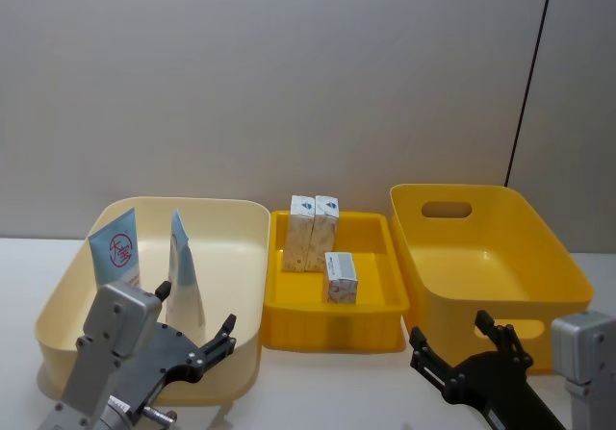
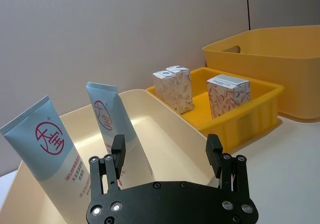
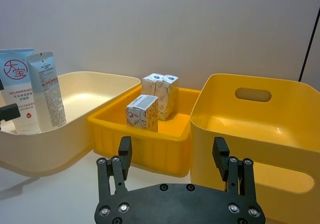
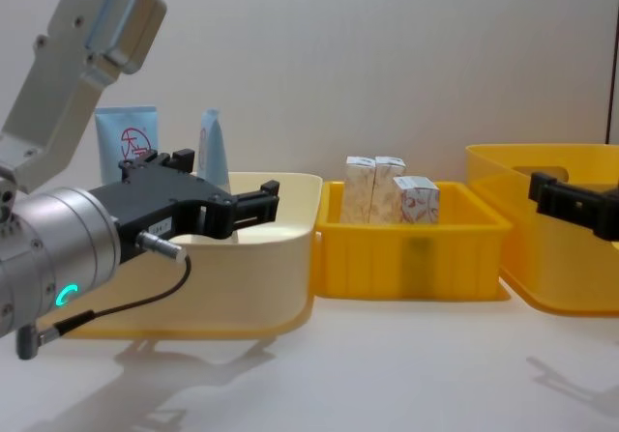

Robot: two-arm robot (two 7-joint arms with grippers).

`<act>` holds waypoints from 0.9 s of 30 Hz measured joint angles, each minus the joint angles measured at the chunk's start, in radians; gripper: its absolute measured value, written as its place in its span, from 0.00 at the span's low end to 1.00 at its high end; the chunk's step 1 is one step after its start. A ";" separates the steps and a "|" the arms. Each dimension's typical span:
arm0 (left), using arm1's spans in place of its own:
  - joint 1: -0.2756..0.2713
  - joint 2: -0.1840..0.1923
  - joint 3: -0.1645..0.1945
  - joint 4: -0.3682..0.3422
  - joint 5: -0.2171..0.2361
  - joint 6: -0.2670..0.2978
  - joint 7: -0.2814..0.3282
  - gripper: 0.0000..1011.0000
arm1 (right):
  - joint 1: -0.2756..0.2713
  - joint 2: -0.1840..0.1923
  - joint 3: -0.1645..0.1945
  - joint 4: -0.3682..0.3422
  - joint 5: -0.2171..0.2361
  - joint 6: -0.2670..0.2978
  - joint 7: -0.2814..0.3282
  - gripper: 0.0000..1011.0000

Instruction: Bimanual collaborative sorting of washing and personal care products

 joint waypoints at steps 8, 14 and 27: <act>0.000 0.000 0.000 0.000 0.000 0.000 0.000 0.99 | 0.000 0.000 0.000 0.000 0.000 0.000 0.000 0.99; 0.000 0.000 0.000 0.000 0.000 0.000 0.000 0.99 | 0.000 0.000 0.000 0.000 0.000 0.000 0.000 0.99; 0.000 0.000 0.000 0.000 0.000 0.000 0.000 0.99 | 0.000 0.000 0.000 0.000 0.000 0.000 0.000 0.99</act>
